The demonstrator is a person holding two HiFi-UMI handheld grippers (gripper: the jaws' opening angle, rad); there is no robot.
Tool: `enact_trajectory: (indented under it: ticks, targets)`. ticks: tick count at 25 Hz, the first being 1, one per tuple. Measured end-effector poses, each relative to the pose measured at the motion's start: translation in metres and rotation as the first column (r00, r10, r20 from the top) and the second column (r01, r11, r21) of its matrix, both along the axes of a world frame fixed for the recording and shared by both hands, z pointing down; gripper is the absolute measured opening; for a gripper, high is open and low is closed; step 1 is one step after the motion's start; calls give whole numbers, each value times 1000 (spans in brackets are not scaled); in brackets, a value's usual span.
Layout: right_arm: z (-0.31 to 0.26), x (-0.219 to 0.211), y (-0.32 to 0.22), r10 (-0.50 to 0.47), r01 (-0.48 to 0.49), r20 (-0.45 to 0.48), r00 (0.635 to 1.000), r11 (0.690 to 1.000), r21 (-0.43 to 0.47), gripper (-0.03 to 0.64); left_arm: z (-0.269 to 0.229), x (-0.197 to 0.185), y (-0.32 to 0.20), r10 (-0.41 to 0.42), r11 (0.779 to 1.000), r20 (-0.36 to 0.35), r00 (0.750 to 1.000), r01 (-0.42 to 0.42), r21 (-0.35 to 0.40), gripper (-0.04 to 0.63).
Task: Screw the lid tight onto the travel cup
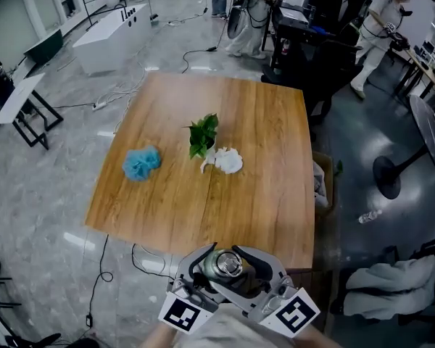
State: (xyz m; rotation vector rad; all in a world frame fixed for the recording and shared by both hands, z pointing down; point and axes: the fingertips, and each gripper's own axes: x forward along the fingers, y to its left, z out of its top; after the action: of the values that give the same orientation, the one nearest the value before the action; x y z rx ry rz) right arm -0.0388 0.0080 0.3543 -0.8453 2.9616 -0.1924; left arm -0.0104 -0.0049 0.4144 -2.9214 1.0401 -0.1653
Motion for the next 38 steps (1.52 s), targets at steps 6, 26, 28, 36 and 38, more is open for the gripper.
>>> enact_trajectory:
  ticks: [6, 26, 28, 36, 38]
  targets:
    - [-8, 4, 21, -375, 377, -43, 926, 926, 27, 290, -1, 12, 26, 213, 977, 65, 975, -213, -2, 394]
    - [-13, -1, 12, -313, 313, -19, 949, 950, 2, 305, -8, 3, 9, 53, 998, 33, 998, -54, 38, 394]
    - [-13, 3, 22, -430, 431, -54, 901, 903, 2, 304, -10, 3, 15, 93, 995, 34, 995, -94, 36, 394]
    - [-22, -1, 8, -250, 248, 12, 968, 964, 96, 250, -11, -8, 5, -9, 1000, 7, 1000, 8, 26, 394]
    - [-23, -1, 1, -93, 89, 48, 994, 992, 84, 250, -9, -10, -1, -66, 998, 6, 998, 66, 19, 394]
